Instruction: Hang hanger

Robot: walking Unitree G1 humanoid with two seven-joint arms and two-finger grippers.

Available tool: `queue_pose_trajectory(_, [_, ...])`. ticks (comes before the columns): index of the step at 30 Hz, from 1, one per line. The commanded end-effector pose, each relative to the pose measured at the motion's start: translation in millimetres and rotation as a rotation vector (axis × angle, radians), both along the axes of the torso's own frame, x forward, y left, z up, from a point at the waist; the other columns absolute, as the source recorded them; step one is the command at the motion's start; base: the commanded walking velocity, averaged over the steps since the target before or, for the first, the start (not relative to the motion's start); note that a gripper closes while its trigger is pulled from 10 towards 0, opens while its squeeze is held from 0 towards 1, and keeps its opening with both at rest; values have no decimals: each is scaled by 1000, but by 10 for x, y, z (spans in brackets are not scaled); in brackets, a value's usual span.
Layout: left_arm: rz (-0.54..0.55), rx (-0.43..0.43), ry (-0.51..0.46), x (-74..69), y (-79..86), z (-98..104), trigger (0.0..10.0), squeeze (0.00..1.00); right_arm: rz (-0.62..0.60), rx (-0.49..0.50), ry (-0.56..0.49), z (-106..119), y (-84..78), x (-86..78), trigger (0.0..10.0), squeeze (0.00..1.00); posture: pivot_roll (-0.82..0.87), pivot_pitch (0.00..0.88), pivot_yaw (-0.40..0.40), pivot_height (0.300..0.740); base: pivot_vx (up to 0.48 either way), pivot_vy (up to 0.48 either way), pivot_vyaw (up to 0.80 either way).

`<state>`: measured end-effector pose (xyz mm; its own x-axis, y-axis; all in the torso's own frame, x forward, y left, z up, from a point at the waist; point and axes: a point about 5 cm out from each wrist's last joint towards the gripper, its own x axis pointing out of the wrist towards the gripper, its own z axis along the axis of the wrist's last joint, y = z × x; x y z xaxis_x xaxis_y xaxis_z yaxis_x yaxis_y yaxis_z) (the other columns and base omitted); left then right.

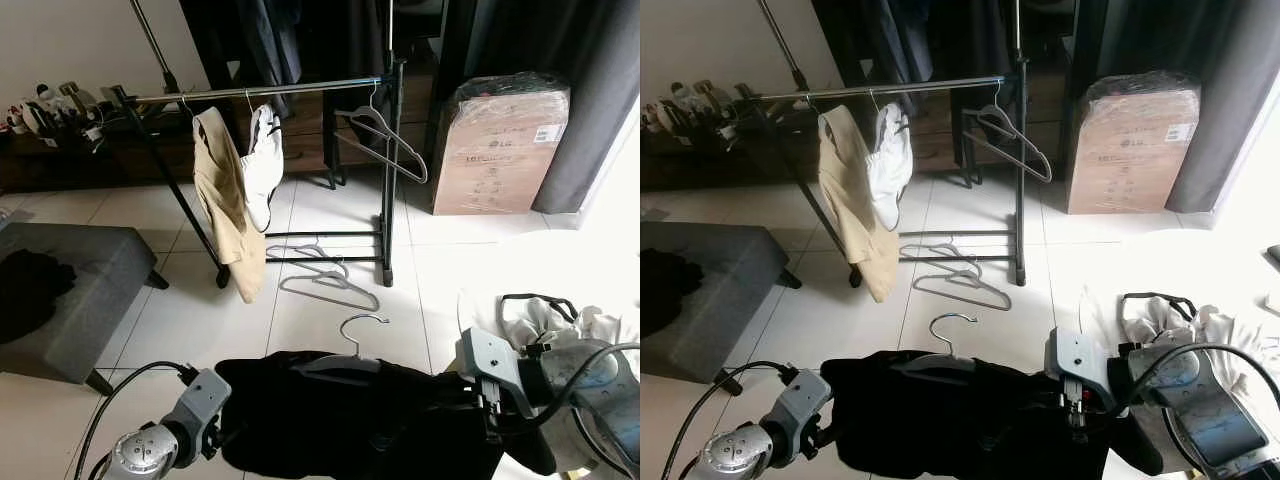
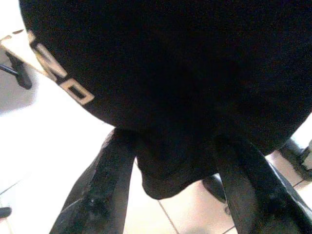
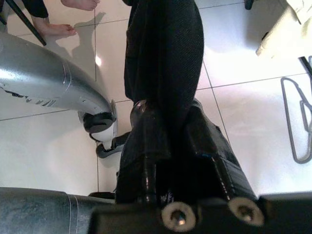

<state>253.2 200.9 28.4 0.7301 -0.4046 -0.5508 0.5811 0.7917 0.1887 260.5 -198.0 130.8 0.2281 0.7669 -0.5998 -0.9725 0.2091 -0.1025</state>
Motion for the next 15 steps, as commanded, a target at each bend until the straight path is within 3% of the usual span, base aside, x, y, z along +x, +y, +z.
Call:
queue_pose_trajectory(1, [17,2,23,-10,35,-40,10000,161,38,34,-33,90,67,-11,0,0,-149,129,106,740,0,0,0])
queue_pose_trajectory(2, [26,4,18,21,26,-41,10000,0,39,32,-32,94,63,-12,0,0,-152,131,105,740,0,0,0])
queue_pose_trajectory(15, [126,45,2,119,161,-49,10000,0,36,28,-28,120,22,-26,0,0,-157,142,100,740,0,0,0])
